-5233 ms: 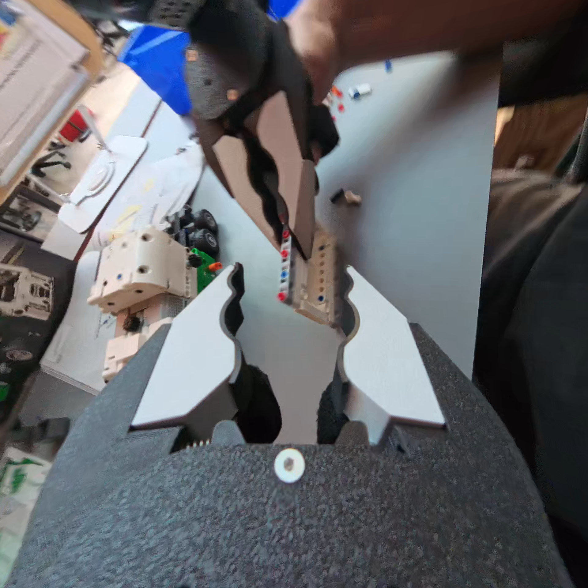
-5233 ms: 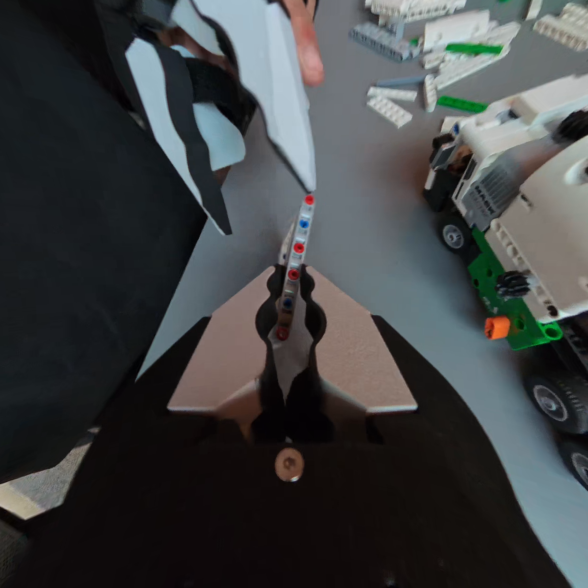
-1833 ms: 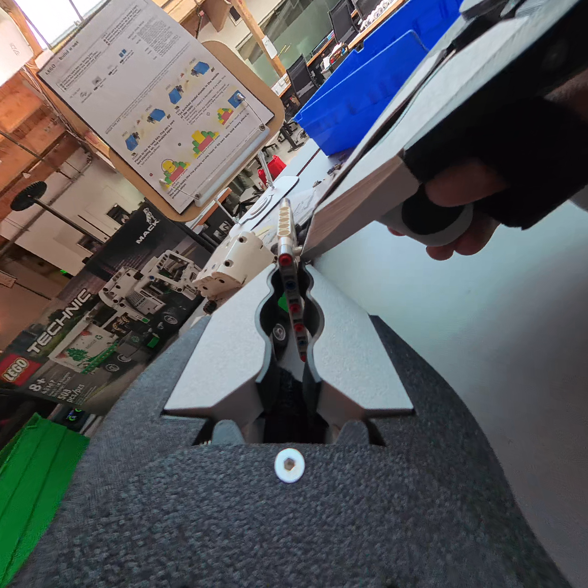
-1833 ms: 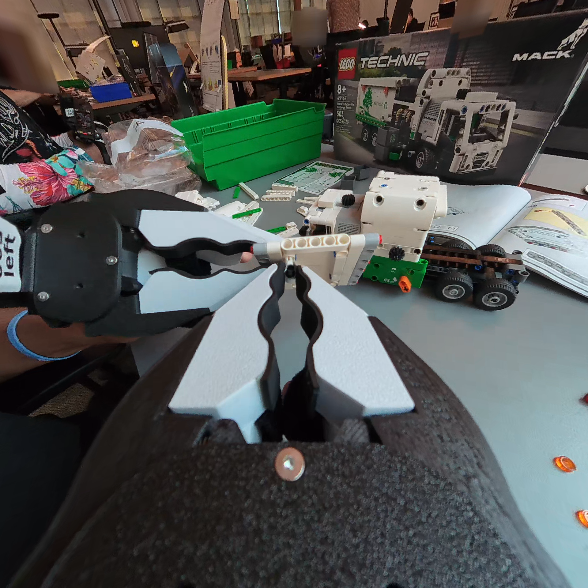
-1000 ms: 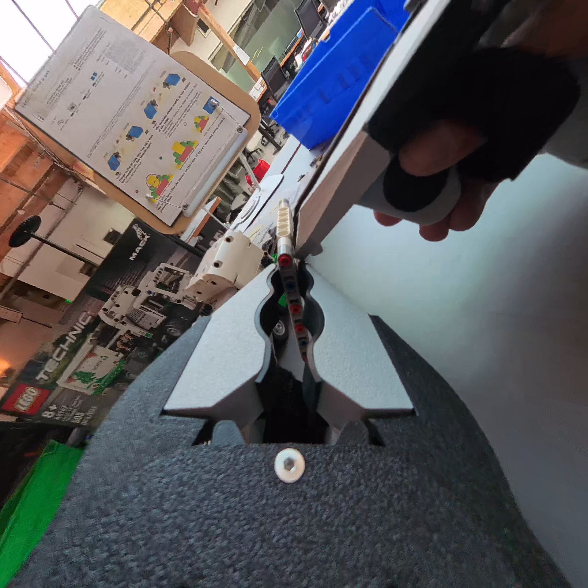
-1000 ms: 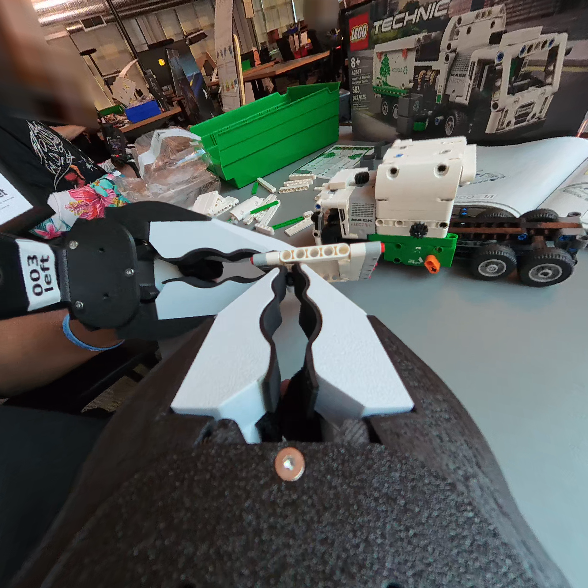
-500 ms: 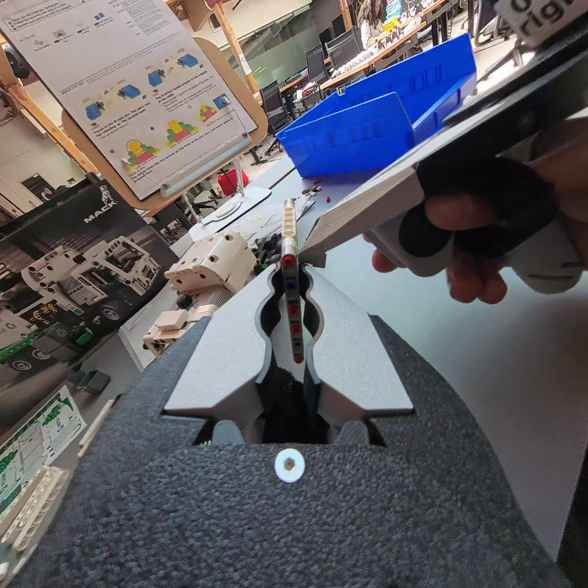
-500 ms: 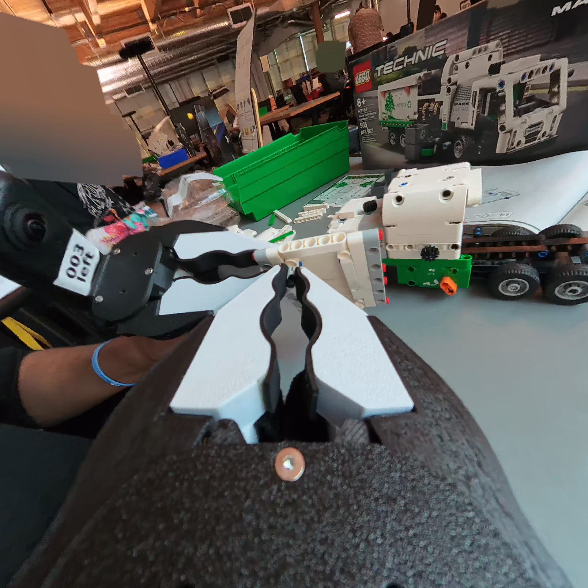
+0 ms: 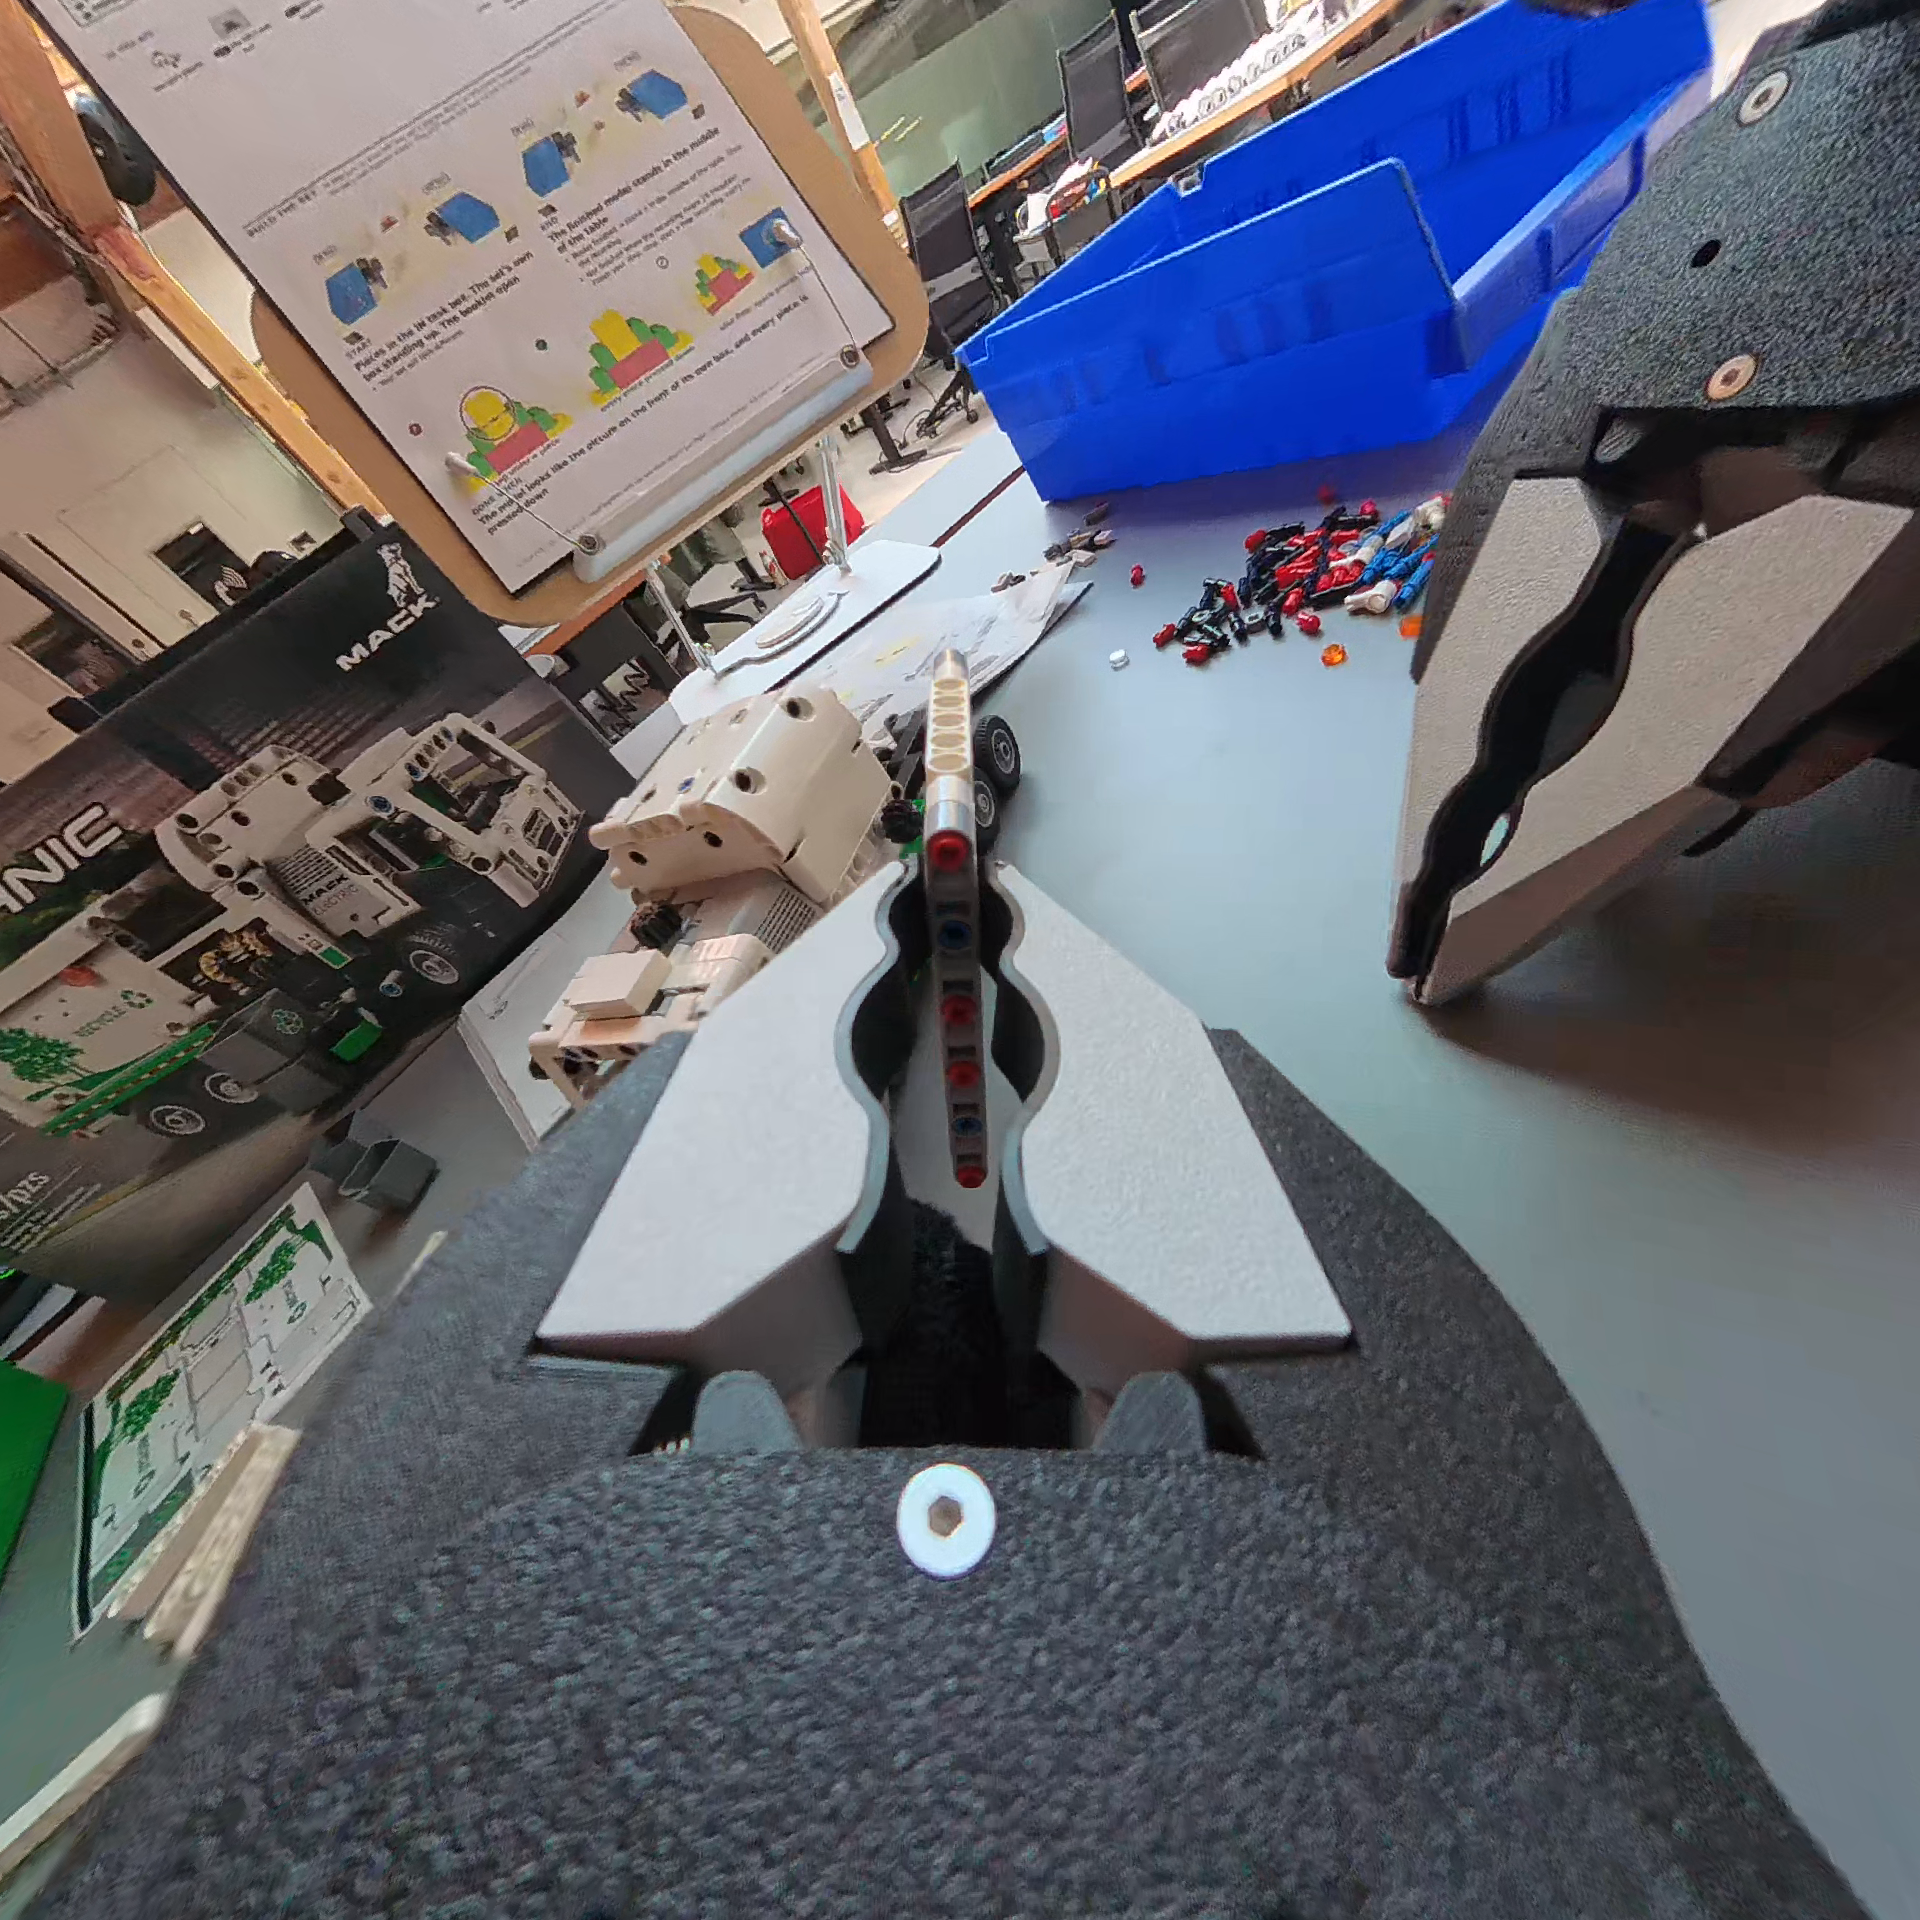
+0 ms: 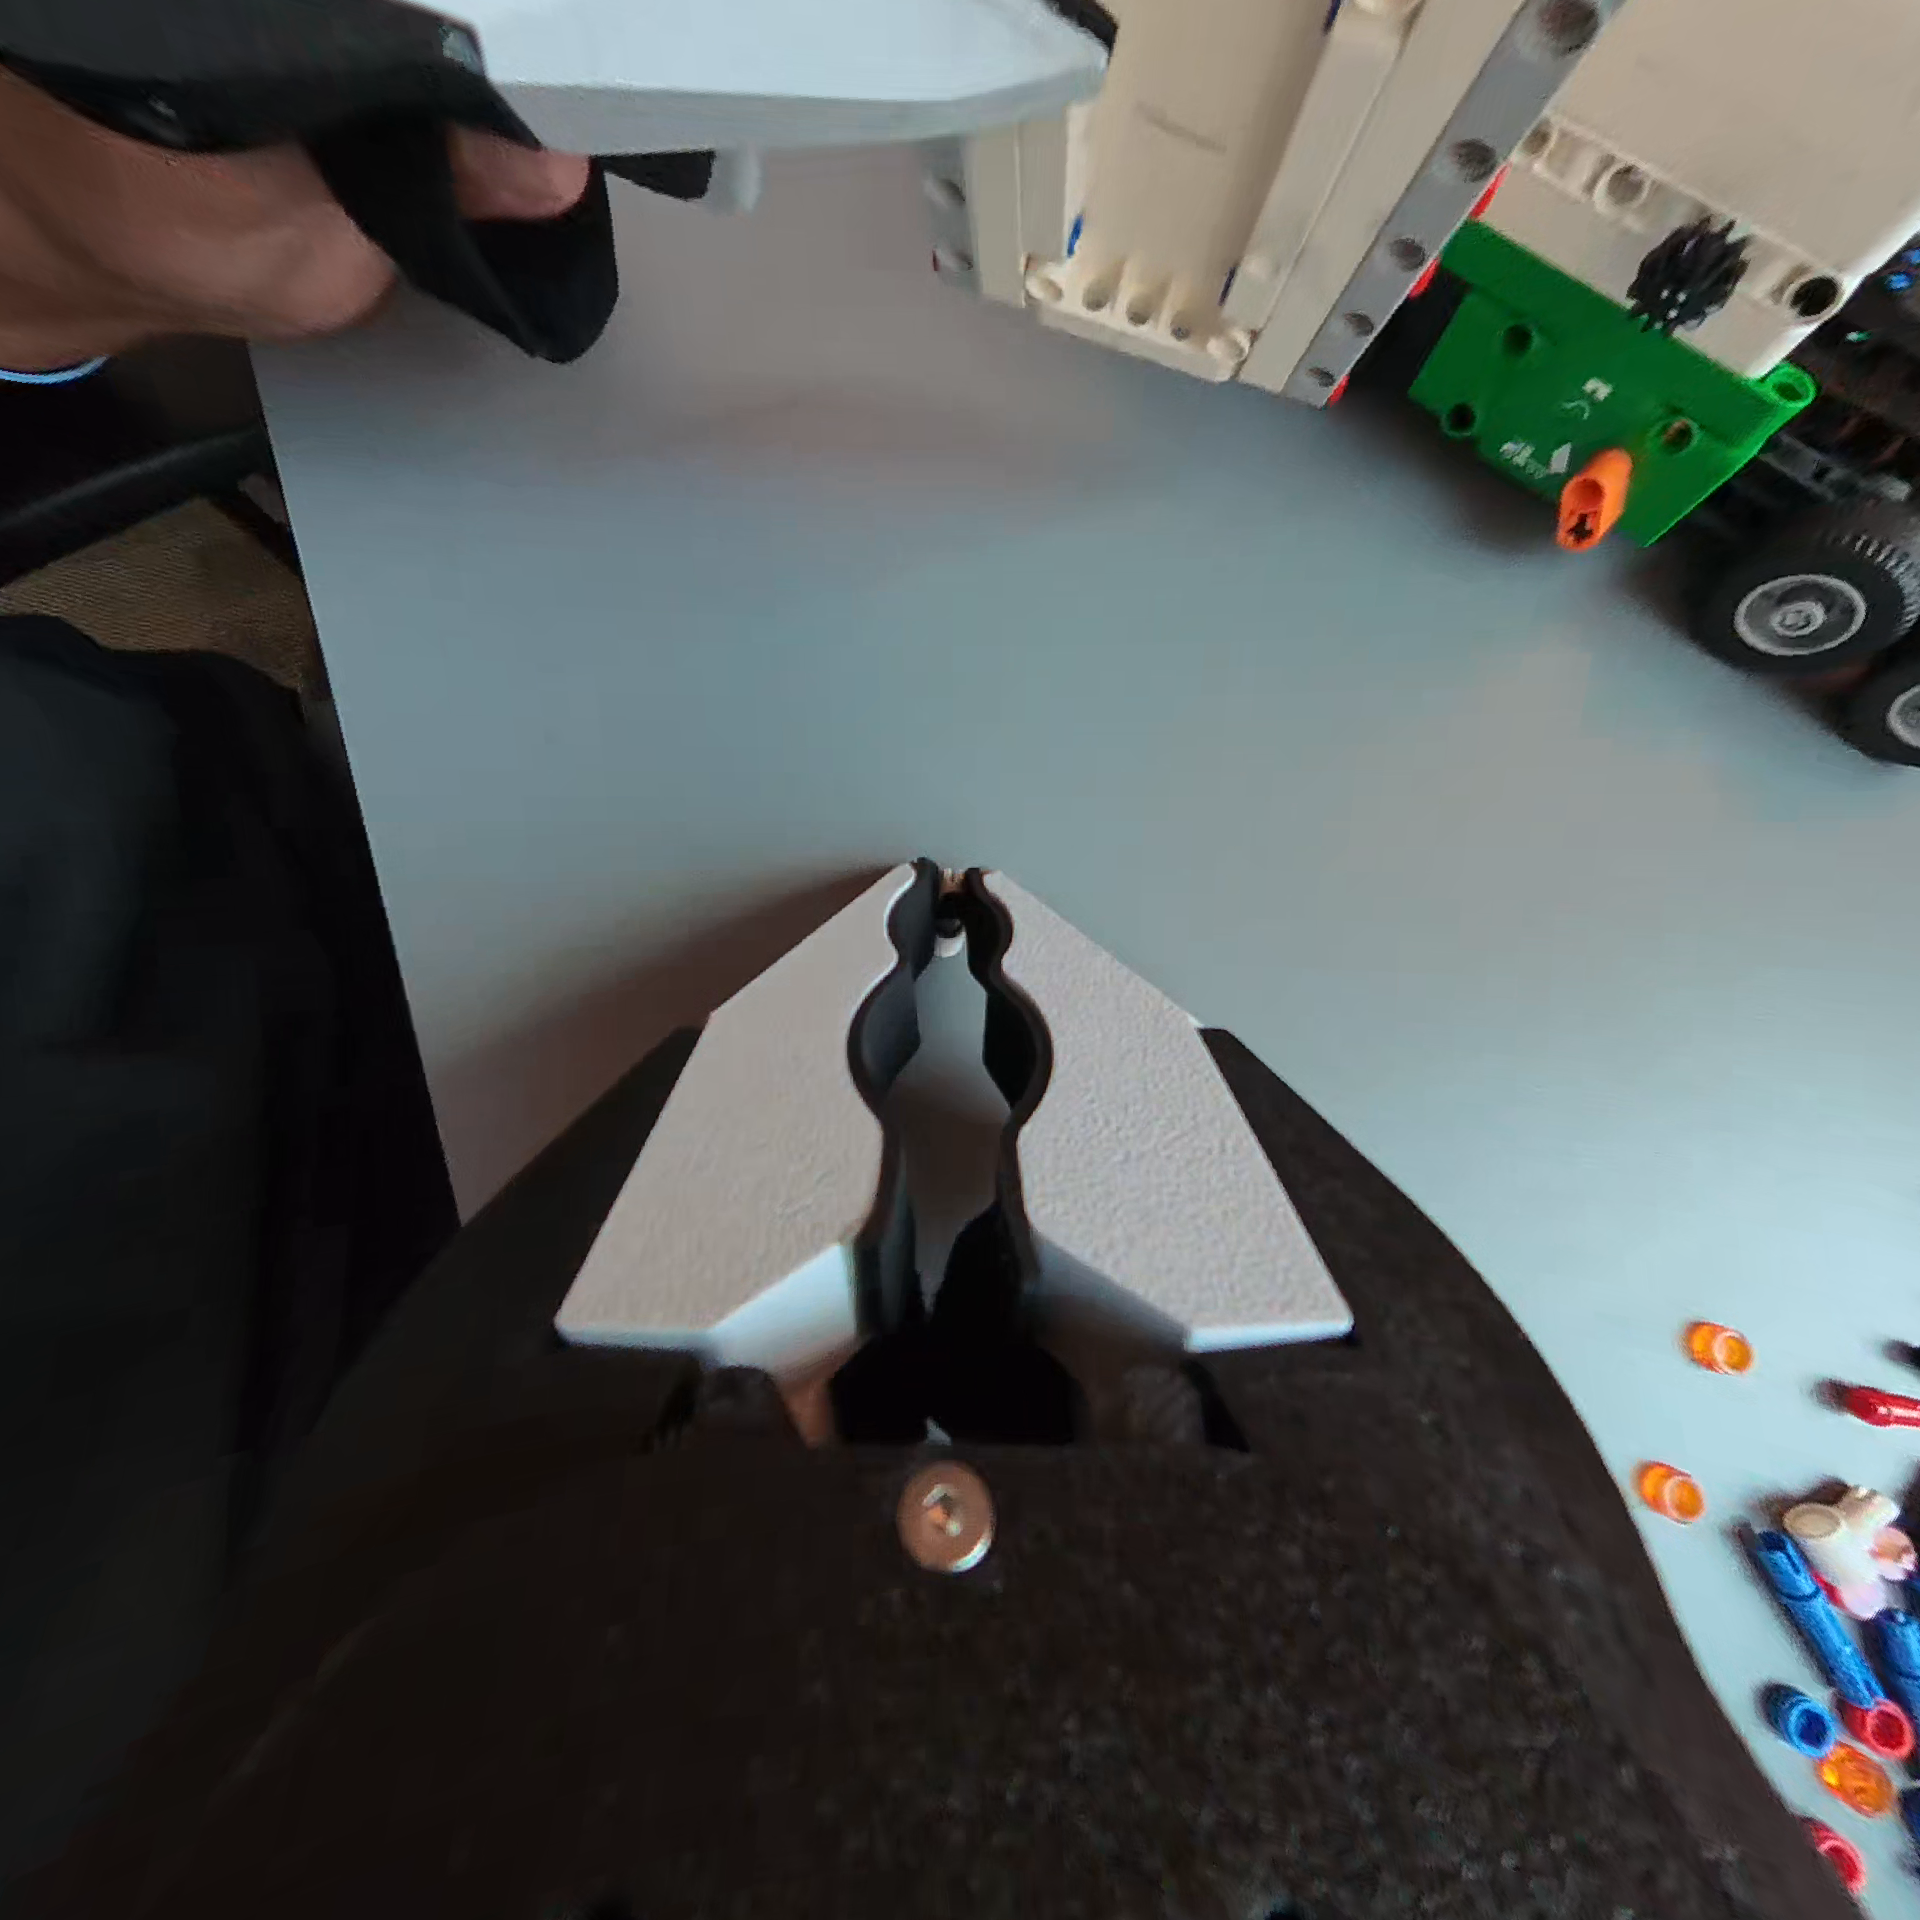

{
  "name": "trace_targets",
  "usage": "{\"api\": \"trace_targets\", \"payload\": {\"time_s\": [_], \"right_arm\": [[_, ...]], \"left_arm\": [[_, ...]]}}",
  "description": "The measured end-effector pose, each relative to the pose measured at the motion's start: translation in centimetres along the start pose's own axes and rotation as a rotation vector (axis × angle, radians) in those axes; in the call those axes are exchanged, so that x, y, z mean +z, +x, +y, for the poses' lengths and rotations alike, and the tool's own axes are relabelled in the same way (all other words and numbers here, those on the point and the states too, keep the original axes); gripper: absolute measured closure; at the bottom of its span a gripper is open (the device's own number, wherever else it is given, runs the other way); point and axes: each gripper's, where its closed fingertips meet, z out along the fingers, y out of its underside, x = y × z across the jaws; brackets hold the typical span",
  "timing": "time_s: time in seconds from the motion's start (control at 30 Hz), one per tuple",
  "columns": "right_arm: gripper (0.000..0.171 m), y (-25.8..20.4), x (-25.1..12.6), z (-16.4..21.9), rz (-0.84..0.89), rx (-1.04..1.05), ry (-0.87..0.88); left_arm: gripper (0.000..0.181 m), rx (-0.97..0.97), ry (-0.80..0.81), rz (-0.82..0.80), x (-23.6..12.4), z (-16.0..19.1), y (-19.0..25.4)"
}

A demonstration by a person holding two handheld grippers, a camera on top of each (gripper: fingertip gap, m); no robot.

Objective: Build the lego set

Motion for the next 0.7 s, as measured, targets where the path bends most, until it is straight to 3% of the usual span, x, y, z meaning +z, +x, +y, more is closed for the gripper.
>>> {"api": "trace_targets", "payload": {"time_s": [0.23, 0.7], "right_arm": [[0.163, 0.2, -0.1, 0.1, -0.011, 0.027, 0.033], [0.157, 0.1, -1.3, 0.4, -0.020, -0.017, 0.086]], "left_arm": [[0.175, -0.105, 0.007, 0.044, 0.0, 0.3, -0.4], [0.175, -0.110, 0.006, 0.096, 0.2, 0.4, 0.4]]}}
